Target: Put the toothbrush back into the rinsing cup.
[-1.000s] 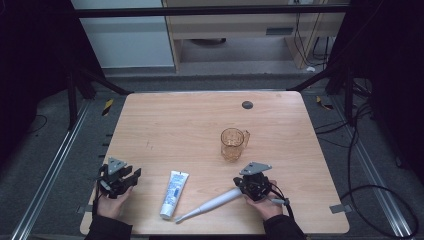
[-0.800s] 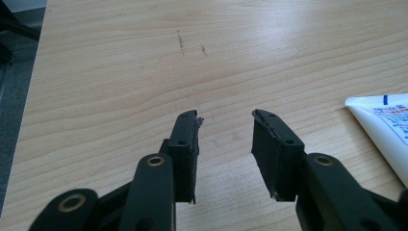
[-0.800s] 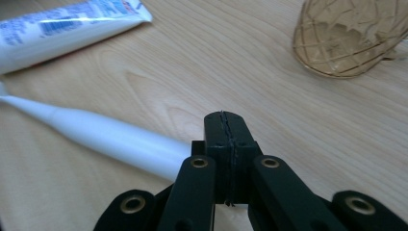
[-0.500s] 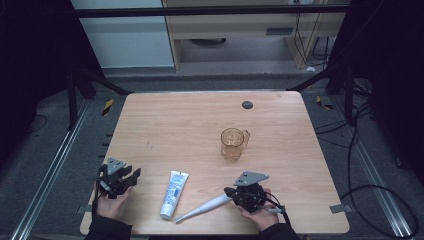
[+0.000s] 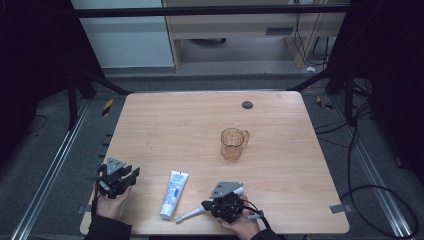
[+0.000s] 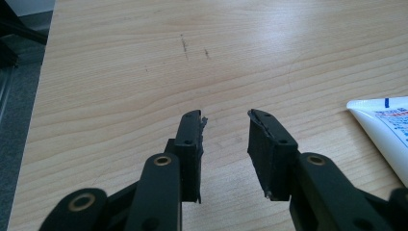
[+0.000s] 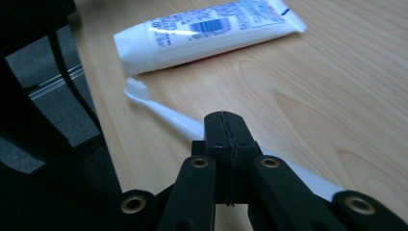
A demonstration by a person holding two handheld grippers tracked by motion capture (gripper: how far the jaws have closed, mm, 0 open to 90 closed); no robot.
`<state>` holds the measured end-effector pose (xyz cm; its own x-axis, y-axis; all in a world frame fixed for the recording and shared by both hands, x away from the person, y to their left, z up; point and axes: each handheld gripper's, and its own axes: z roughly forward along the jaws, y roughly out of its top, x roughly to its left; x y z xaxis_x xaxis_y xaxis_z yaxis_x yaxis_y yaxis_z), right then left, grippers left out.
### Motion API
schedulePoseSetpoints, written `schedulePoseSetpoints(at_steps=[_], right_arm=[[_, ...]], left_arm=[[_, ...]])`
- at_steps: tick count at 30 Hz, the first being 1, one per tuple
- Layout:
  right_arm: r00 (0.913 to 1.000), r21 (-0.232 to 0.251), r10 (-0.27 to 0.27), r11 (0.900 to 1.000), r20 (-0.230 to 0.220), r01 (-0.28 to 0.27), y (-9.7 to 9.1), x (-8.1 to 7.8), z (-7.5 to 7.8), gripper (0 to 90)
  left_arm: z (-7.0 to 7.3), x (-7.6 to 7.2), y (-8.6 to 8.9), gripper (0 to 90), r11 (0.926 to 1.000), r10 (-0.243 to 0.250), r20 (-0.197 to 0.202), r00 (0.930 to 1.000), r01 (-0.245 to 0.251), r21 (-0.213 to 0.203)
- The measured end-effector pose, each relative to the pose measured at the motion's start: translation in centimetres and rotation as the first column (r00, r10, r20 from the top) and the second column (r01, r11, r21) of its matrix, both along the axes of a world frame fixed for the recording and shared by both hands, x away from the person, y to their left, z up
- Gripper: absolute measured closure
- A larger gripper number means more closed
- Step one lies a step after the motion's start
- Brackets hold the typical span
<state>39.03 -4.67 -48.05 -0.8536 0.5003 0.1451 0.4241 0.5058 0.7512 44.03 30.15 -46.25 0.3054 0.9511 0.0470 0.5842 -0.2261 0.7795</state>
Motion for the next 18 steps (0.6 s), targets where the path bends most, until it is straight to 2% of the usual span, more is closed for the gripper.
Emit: schedulePoseSetpoints(at_steps=[10, 18], right_arm=[[0.998, -0.002, 0.054, 0.9985, -0.032, -0.055, 1.8, -0.6, -0.8, 90.0], [0.9968, -0.021, 0.075, 0.9969, -0.028, -0.076, 2.8, -0.6, -1.2, 90.0]], left_arm=[[0.0, 0.0, -0.1, 70.1, 1.0, 0.0, -0.004, 1.0, 0.0, 0.004], [0.0, 0.0, 0.0, 71.0, 1.0, -0.001, -0.007, 1.0, 0.001, 0.005]])
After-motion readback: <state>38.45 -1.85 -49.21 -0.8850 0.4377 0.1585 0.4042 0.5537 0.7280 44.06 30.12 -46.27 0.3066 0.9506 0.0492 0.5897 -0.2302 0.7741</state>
